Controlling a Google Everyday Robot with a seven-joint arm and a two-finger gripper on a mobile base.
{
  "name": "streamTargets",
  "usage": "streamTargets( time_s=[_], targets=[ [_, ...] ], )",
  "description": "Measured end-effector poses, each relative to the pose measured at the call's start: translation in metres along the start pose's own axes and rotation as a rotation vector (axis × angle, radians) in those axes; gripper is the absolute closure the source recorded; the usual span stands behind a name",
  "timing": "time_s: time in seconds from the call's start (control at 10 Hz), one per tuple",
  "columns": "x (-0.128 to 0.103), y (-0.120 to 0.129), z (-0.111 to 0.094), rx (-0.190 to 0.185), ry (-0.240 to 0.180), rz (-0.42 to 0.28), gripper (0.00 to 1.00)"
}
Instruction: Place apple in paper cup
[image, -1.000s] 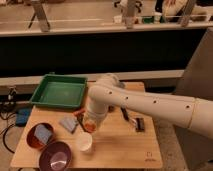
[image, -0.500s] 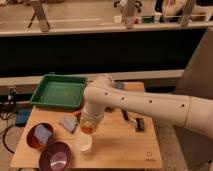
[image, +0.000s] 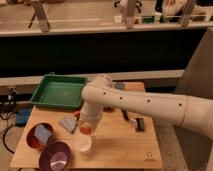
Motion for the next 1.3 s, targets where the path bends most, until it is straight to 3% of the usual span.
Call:
streamTargets(
  time_s=[0.1,0.3,0.7,0.9,1.1,1.3],
  targets=[
    [-0.001,0.000,0.000,0.002,0.001,-0.010,1.00],
    [-0.005,-0.004,-0.013,0.040,0.021,-0.028,1.00],
    [-0.024,-0.008,-0.068,0.117,0.051,-0.086,1.00],
    [-0.033,-0.011,-0.072,0.120,0.011,-0.146,1.00],
    [-0.042,-0.014,-0.057,0.098,-0.084,-0.259,1.00],
    [-0.045,-0.014,-0.045,0.087,-0.144,-0.313,0.99]
  ],
)
